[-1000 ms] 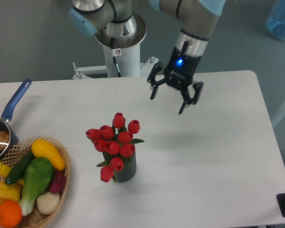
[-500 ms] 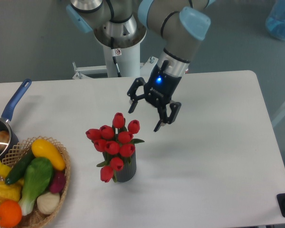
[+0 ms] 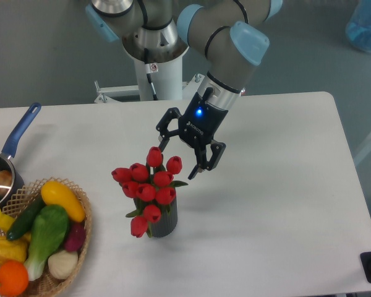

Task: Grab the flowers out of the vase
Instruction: 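Position the gripper fingers around the tulip stems below the blooms, then close the gripper on the bunch of tulip stems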

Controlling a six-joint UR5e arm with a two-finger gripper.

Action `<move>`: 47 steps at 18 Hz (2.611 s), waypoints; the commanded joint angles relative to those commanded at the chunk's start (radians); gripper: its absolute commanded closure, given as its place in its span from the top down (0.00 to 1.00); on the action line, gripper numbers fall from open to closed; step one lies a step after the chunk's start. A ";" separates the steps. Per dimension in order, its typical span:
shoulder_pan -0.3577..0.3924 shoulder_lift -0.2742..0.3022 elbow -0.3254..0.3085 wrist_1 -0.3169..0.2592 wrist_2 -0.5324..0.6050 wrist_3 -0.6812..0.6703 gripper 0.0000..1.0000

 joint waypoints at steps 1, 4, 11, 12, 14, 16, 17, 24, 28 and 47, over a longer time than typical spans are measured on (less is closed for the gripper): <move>0.000 -0.005 0.002 0.009 0.000 -0.011 1.00; -0.024 -0.028 0.005 0.072 0.001 -0.044 1.00; -0.037 -0.048 0.017 0.094 0.000 -0.061 1.00; -0.038 -0.054 0.021 0.095 0.000 -0.063 1.00; -0.058 -0.064 0.026 0.098 -0.002 -0.063 1.00; -0.060 -0.066 0.028 0.100 -0.002 -0.063 1.00; -0.060 -0.067 0.029 0.100 -0.003 -0.063 1.00; -0.078 -0.103 0.064 0.100 -0.028 -0.063 1.00; -0.078 -0.110 0.071 0.101 -0.028 -0.061 1.00; -0.069 -0.161 0.086 0.117 -0.094 -0.071 0.87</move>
